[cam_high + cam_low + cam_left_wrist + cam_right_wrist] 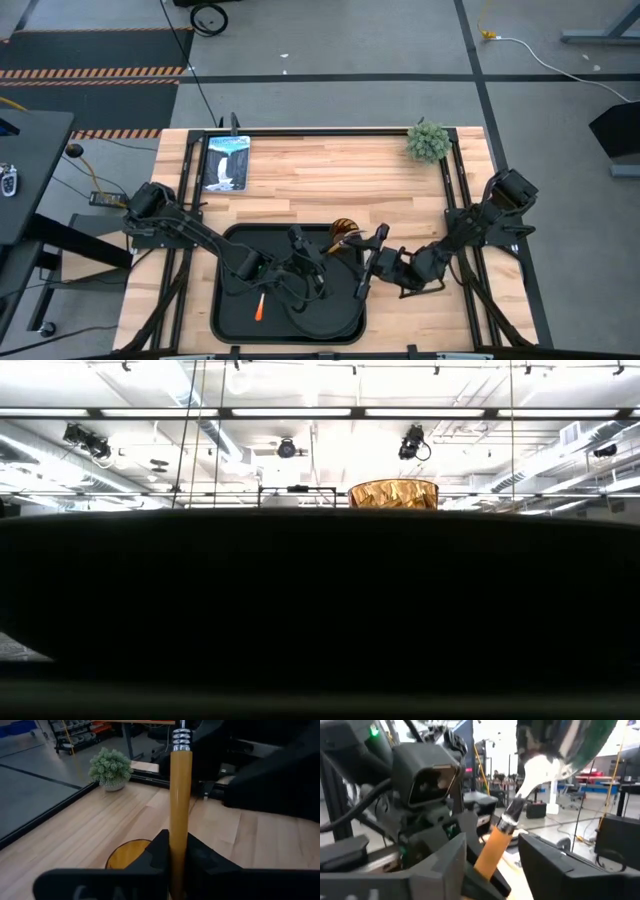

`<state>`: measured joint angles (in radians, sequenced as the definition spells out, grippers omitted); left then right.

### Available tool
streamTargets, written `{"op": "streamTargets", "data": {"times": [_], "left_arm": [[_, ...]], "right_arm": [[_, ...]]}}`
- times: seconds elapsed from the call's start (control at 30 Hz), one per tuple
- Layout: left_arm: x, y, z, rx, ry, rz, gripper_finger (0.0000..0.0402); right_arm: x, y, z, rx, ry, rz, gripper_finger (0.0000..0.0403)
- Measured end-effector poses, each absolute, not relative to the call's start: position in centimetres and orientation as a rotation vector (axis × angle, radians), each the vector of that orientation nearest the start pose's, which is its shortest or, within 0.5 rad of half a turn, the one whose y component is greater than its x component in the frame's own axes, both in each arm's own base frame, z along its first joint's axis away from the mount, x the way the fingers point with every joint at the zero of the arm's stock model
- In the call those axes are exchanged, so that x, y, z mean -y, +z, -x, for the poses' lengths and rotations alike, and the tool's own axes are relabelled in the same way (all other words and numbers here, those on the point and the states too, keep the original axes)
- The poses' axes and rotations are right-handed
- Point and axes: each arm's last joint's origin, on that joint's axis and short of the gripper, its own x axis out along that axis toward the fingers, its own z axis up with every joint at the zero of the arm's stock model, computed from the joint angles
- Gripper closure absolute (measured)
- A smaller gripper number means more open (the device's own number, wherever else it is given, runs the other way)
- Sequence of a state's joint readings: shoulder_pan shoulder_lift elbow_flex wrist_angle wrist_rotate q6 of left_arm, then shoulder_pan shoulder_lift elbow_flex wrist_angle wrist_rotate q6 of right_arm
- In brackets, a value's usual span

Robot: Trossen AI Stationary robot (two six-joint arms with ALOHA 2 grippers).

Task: Pick and place plate/cup/fork/spoon on tray
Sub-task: Put the orange spoon beside the fork on the black tray

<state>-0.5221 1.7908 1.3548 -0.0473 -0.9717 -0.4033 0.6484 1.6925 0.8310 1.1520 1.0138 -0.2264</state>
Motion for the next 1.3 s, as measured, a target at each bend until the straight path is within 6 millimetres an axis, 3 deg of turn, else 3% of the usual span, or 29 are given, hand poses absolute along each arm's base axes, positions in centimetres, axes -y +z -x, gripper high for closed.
{"op": "streamTargets", "data": {"times": [0.17, 0.33, 0.6, 0.9, 1.1, 1.3], "left_arm": [[18.4, 27.0, -35.4, -0.277, 0.494, 0.074, 0.037], [19.2, 26.1, -34.3, -0.332, 0.498, 0.108, 0.037], [20.4, 22.8, -32.0, -0.38, 0.505, 0.198, 0.037], [22.5, 18.6, -27.9, -0.443, 0.467, 0.432, 0.037], [24.9, 17.6, -24.7, -0.452, 0.452, 0.629, 0.0368], [25.9, 16.8, -21.4, -0.476, 0.532, 0.783, 0.0365]], "right_arm": [[-19.1, 24.5, -27.3, 0.087, -0.395, 0.015, 0.0183], [-19.9, 25.1, -25.8, 0.051, -0.368, 0.015, 0.0175], [-19.7, 24.2, -24.8, -0.097, -0.277, -0.037, 0.0176], [-19.2, 22.4, -24.6, -0.235, -0.247, -0.078, 0.0177], [-19.4, 22.4, -24.5, -0.232, -0.239, -0.081, 0.0177], [-19.4, 22.4, -24.5, -0.229, -0.238, -0.086, 0.0177]]}}
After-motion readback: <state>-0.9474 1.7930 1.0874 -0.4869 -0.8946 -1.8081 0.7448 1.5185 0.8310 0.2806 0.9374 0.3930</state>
